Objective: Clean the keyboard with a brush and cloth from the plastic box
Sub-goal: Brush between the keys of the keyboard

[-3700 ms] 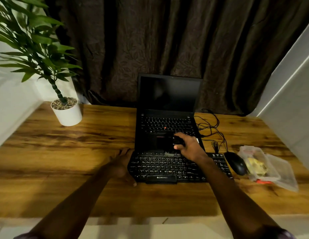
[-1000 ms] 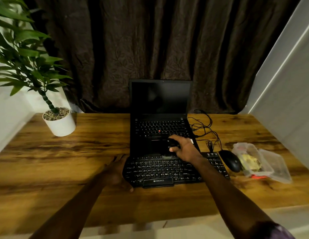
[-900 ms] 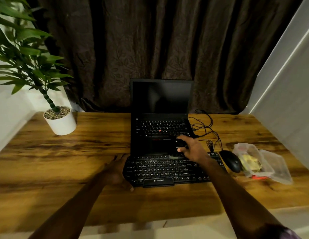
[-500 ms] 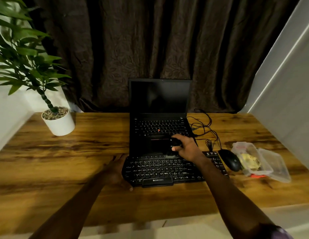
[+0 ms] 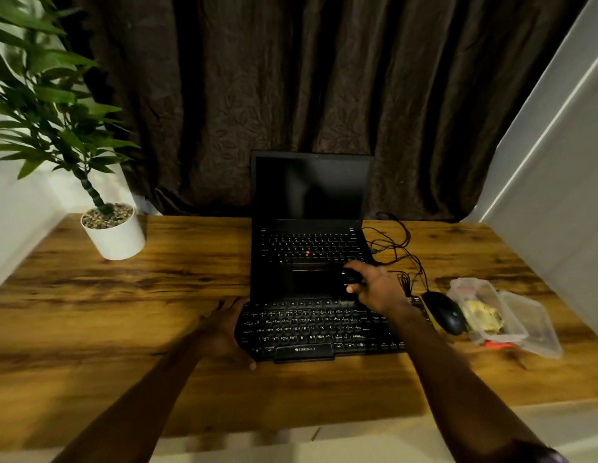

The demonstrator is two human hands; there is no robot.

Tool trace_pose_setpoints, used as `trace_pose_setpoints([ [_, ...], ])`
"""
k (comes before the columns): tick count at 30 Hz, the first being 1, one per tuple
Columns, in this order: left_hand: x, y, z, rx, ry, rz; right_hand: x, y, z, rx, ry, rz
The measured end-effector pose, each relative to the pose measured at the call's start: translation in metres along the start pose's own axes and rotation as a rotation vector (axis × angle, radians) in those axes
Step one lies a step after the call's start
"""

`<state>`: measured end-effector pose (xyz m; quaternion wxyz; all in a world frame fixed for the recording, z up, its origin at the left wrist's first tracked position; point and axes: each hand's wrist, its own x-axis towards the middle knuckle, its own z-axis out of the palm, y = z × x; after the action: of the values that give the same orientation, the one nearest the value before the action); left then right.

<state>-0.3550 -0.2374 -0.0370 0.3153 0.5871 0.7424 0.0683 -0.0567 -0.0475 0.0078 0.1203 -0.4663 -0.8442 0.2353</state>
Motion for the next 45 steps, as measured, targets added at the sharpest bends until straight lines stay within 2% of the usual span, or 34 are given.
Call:
trace_pose_setpoints([
  [5, -0.006, 0.006, 0.001, 0.005, 0.066, 0.018, 0.007, -0.016, 0.019, 0.149, -0.020, -0.032],
  [8, -0.008, 0.007, 0.004, 0.033, 0.130, 0.012, 0.005, -0.007, 0.012, 0.177, -0.006, 0.015],
  [15, -0.009, -0.018, 0.005, -0.075, 0.056, 0.060, -0.009, 0.024, -0.012, 0.102, 0.038, 0.087],
  [20, -0.005, -0.029, -0.005, -0.129, -0.023, 0.117, -0.001, -0.007, 0.004, 0.095, 0.002, 0.034],
  [25, 0.004, -0.039, -0.003, -0.111, 0.010, 0.172, 0.006, -0.039, 0.025, 0.211, -0.057, 0.038],
  [34, 0.009, -0.041, -0.002, -0.009, 0.062, 0.194, -0.019, 0.001, -0.010, 0.197, 0.116, 0.189],
  [45, 0.011, -0.040, -0.004, 0.043, 0.072, 0.212, -0.012, -0.046, 0.032, 0.284, 0.005, 0.032],
])
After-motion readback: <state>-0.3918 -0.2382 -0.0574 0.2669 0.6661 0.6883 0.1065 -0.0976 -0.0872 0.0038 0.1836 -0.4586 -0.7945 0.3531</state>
